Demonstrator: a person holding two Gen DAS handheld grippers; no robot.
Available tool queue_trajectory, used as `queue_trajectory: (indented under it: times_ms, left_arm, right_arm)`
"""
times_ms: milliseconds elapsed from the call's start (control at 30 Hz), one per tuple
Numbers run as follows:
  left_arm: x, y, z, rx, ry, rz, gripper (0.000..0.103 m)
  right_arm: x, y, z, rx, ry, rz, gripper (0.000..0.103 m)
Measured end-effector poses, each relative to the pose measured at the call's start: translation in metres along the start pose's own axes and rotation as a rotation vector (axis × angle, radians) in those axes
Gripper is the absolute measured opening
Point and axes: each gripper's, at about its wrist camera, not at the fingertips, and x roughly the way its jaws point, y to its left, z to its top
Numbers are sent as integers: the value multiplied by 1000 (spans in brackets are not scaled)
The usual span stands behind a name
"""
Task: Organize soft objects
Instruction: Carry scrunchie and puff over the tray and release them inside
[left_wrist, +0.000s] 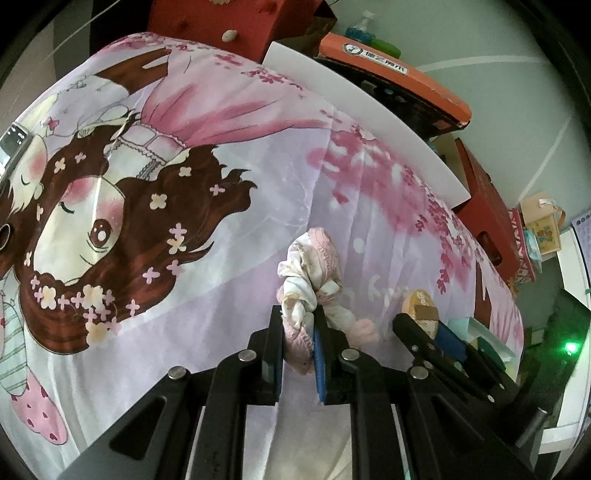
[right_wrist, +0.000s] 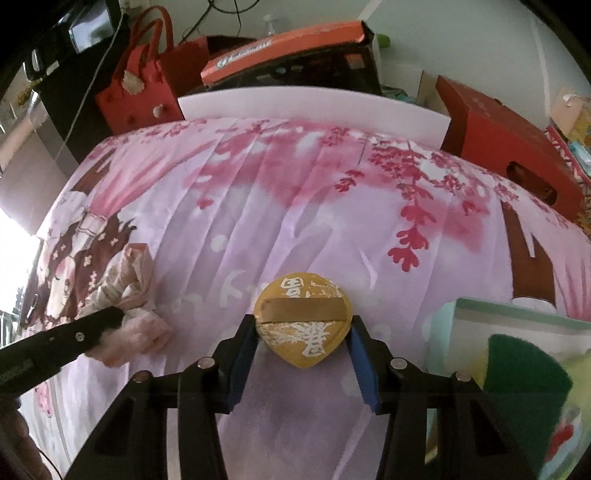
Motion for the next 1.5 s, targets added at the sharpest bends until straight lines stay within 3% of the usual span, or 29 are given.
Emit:
queue_trajectory:
  times_ms: [300,600,967,1233,1433,1500]
  left_arm:
    - [-12,-13,-7,38,-25,-14,14]
    - [-47,-52,-32,176,-83,-52,14]
    - [-77,-129,-84,449,-104,-200,14]
    - [-67,-184,-127,640,-24,-279,14]
    - [-45,-202,-154,710,68,-265,14]
    - [-40,-201,-159,720,98,-253,20]
  right_arm:
    - [-63,-7,-15,31,-98,-4,52]
    - [-125,-23,-54,86,-182,-26,52]
    - [-172,-112,-110,307,-227,-141,52]
    - [-166,-166,-133,419,-172,-190,52]
    - [-153,-177,-137,442,-132,-173,53]
    - [-150,-178,-139,445,-124,-172,54]
